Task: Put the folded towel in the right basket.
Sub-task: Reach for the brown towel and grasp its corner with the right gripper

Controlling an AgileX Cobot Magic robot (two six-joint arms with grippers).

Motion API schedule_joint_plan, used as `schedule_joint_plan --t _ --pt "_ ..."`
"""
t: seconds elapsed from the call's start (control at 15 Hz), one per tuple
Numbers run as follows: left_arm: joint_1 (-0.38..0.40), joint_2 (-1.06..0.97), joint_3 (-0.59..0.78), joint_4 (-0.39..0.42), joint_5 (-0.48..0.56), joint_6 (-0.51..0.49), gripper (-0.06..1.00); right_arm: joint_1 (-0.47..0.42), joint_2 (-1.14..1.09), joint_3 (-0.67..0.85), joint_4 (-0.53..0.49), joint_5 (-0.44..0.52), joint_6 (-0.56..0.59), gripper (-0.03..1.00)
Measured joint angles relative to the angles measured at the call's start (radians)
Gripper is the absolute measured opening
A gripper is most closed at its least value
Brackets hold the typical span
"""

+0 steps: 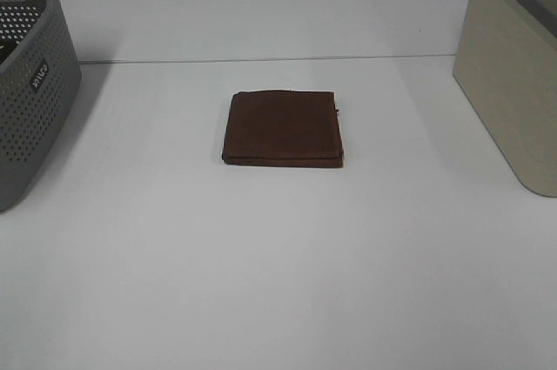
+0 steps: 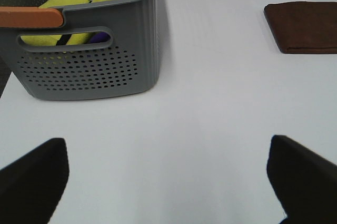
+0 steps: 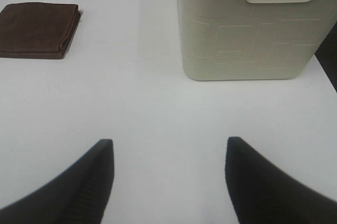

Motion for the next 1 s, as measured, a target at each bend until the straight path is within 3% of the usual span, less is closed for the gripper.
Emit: schedule_joint_plan --t 1.0 --pt "0.000 0.000 0.000 0.000 0.000 0.000 0.97 0.000 0.000 0.000 0.000 0.000 0.000 0.59"
